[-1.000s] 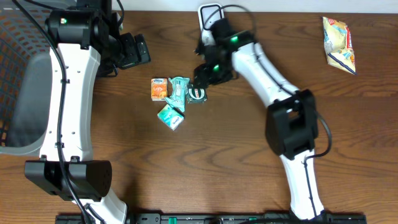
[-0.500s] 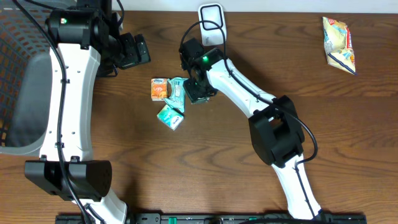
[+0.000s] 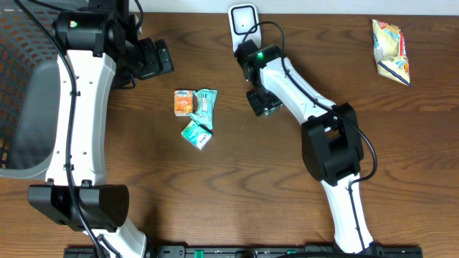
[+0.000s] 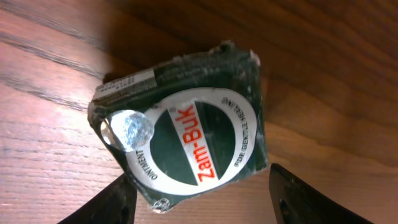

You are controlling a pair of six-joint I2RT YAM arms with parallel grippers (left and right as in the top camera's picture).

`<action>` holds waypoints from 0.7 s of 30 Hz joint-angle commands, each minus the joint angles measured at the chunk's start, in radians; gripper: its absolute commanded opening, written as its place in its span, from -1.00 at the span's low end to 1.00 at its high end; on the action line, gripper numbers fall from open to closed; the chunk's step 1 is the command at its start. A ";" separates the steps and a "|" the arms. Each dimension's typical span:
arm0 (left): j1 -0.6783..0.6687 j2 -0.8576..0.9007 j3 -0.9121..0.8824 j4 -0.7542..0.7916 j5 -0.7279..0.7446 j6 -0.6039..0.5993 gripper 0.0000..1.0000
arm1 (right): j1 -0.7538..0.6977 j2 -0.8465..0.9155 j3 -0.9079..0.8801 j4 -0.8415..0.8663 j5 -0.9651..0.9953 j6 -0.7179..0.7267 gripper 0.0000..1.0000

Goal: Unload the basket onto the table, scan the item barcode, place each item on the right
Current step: 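Lift the dark Zam-Buk tin and carry it toward the scanner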

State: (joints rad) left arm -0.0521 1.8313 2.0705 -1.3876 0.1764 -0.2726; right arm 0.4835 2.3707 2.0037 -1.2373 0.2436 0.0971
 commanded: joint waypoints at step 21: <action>0.006 0.005 0.003 -0.003 -0.013 0.006 0.96 | -0.139 -0.053 0.007 0.170 -0.372 0.616 0.89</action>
State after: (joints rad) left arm -0.0521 1.8313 2.0705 -1.3876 0.1764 -0.2726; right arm 0.3397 2.3554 2.0090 -1.0672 -0.0990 0.5770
